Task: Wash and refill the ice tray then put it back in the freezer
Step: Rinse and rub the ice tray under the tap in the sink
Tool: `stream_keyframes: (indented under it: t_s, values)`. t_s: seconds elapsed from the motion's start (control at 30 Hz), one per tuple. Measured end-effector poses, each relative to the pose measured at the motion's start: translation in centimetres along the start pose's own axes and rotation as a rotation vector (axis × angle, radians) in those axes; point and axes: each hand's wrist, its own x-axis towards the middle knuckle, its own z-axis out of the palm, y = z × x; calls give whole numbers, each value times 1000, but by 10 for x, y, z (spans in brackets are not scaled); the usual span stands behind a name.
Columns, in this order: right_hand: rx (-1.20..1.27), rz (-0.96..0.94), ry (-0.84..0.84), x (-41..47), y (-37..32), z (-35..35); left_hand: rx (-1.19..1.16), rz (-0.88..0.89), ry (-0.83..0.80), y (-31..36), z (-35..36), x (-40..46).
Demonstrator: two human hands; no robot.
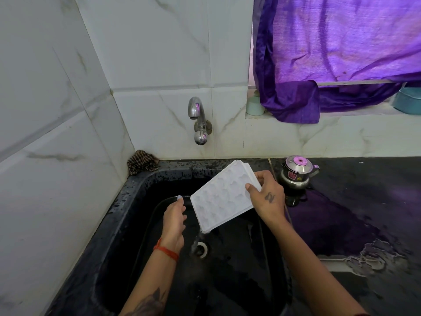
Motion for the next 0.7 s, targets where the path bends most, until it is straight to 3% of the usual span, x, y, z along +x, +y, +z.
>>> stream_keyframes:
  t_s: [0.7]
  values:
    - [-9, -243, 21, -1, -14, 5, 28, 34, -31, 8, 4, -1]
